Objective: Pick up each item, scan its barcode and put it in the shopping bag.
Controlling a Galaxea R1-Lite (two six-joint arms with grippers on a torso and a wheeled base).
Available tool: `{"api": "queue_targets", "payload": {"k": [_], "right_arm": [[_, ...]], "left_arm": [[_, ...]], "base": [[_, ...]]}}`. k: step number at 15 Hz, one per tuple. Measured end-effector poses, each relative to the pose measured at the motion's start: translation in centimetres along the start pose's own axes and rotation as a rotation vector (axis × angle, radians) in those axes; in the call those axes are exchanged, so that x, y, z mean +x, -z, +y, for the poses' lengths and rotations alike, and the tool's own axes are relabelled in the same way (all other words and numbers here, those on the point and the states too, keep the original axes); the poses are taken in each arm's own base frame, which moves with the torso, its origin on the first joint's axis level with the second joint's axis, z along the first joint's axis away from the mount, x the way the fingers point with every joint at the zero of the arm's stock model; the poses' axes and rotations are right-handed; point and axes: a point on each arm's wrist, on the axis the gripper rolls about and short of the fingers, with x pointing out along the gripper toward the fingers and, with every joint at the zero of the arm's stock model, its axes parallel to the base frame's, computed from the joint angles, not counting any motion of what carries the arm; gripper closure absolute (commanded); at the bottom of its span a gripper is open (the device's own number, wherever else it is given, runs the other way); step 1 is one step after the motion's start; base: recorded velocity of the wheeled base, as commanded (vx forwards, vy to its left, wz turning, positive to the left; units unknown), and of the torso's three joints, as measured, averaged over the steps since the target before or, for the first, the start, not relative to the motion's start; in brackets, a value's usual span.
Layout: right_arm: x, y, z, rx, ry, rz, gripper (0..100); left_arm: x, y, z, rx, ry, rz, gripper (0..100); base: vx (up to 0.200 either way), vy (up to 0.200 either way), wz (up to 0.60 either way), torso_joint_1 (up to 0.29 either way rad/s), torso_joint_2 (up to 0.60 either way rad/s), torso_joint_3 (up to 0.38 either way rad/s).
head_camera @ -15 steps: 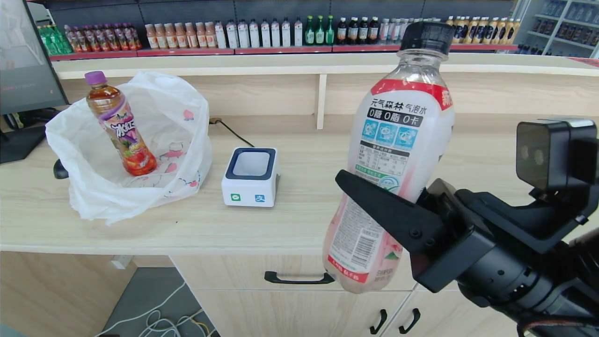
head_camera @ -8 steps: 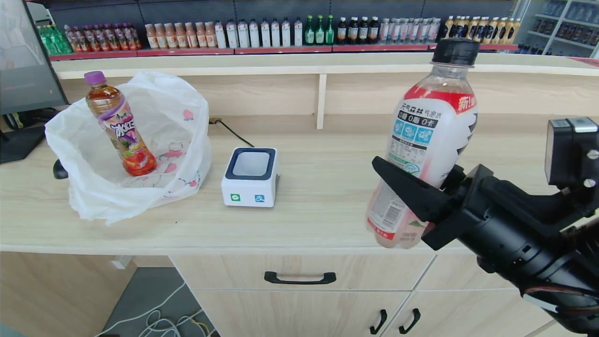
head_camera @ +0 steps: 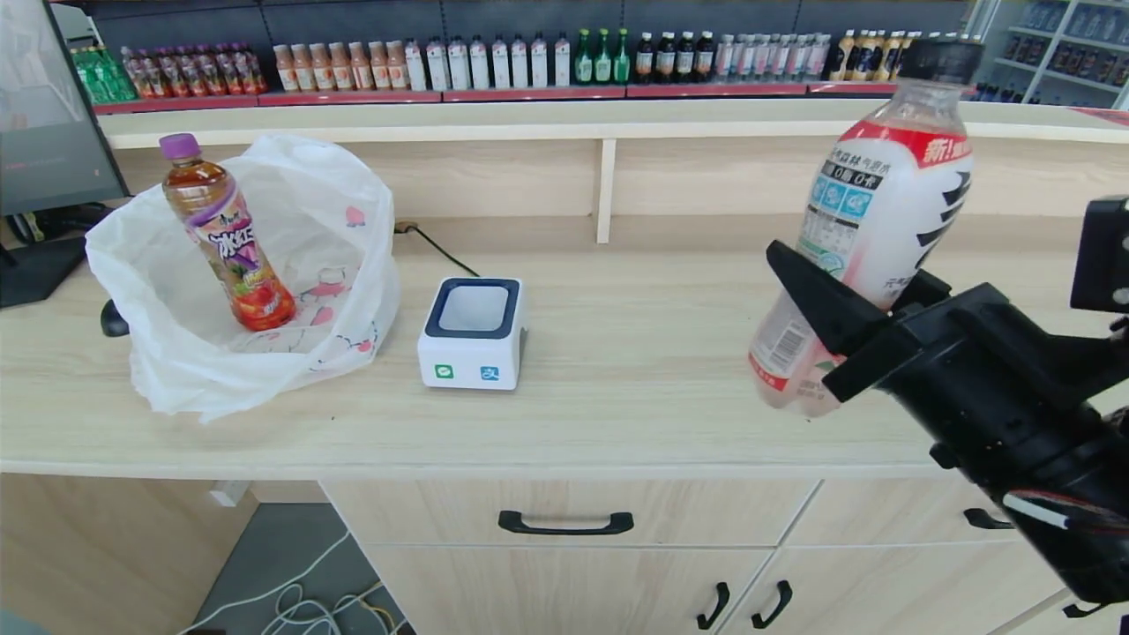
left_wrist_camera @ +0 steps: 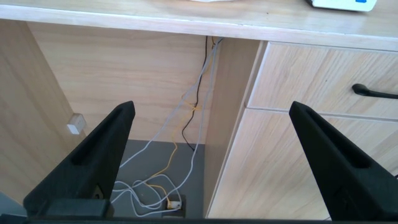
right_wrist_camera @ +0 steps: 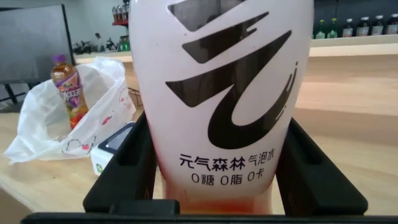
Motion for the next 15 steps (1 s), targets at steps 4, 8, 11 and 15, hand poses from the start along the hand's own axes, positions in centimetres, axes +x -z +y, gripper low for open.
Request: {"api": "queue_targets", "payload": {"k": [4, 8, 11, 15], "right_arm": [[0.6, -0.8, -0.8, -0.006, 0.053, -0.041, 100], [1.2, -1.1, -2.3, -0.024, 0.247, -0.058, 100], [1.7, -1.1, -2.5, -0.024, 0.259, -0.070, 100], [2.7, -0.8, -2.5, -0.030, 0.261, -0.075, 100]], "left_arm": [[0.0, 0.0, 0.0, 0.002, 0.000, 0.000, 0], [0.0, 0.0, 0.0, 0.001, 0.000, 0.000, 0], [0.0, 0.0, 0.0, 0.000, 0.000, 0.000, 0], [0.0, 0.0, 0.0, -0.001, -0.001, 0.000, 0]], "base": [[0.000, 0.000, 0.00, 0.000, 0.00, 0.000], [0.000, 0.200, 0.00, 0.011, 0.01, 0.002], [0.000, 0.200, 0.00, 0.006, 0.01, 0.002], [0.000, 0.200, 0.00, -0.002, 0.00, -0.001]]}}
